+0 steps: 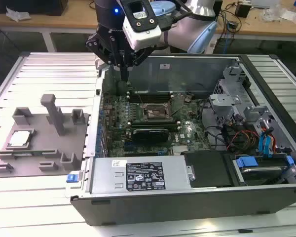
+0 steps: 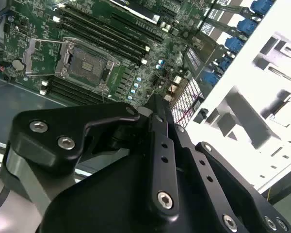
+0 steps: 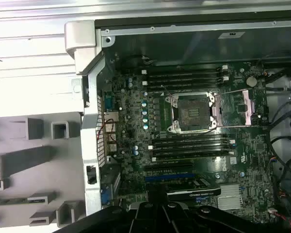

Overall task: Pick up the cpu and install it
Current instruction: 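Reach for the cpu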

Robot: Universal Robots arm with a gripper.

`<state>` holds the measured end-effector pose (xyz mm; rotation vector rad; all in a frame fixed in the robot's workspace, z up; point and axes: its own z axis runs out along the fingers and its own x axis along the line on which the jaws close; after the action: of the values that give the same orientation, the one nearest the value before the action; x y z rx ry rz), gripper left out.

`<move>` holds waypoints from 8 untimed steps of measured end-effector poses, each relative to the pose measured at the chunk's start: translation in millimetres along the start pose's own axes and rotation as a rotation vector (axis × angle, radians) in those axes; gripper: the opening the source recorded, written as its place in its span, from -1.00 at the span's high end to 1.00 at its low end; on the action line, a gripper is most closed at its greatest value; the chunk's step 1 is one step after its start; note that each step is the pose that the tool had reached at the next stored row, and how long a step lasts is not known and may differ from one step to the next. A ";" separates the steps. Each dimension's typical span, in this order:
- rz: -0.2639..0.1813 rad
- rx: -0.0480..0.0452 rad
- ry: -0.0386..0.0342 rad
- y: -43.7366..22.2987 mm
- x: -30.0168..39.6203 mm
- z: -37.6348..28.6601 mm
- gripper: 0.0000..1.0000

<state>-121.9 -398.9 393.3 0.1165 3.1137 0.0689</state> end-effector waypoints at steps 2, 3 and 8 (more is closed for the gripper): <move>0.000 0.0000 0.0000 0.0 0.0 0.0 0.79; 0.000 0.0000 0.0000 0.0 0.0 0.0 0.79; 0.000 0.0000 0.0000 0.0 0.0 0.0 0.79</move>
<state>-121.9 -398.9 393.3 0.1166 3.1137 0.0688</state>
